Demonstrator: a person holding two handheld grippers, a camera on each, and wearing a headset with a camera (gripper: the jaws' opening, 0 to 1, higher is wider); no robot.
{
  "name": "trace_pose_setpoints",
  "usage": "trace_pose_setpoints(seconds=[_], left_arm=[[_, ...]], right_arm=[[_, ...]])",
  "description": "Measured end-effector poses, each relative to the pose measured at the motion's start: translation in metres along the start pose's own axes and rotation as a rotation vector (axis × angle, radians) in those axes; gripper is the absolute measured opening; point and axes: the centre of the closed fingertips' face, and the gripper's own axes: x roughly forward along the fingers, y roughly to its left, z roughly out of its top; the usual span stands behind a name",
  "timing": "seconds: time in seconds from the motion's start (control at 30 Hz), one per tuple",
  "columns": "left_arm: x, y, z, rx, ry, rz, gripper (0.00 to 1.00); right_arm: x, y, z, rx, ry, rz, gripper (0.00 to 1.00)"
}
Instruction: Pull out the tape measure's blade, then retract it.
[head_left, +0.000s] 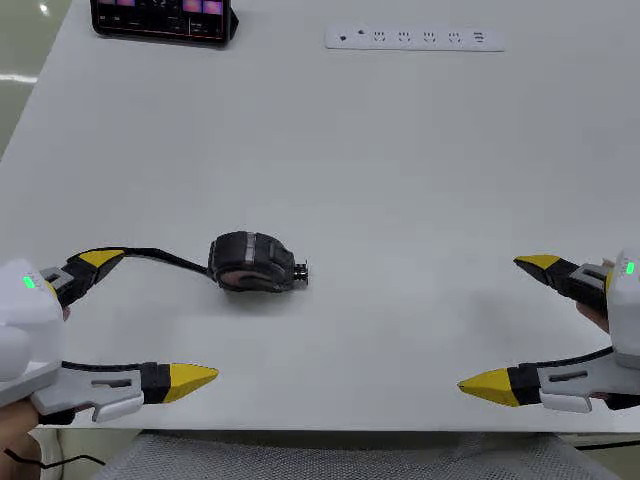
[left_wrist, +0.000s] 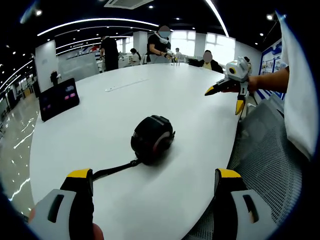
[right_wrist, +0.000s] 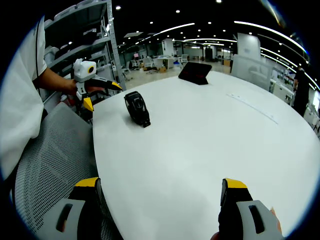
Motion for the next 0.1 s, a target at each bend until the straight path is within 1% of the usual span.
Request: trace_pose_setpoints(seconds=[0.1], left_arm=[[0.0002,-0.0008,0.0002,0.0,0.001,-0.003,0.99]], right_arm=[[-0.0002,0.0001,0.0001,-0.002,0.001,-0.001,0.99]])
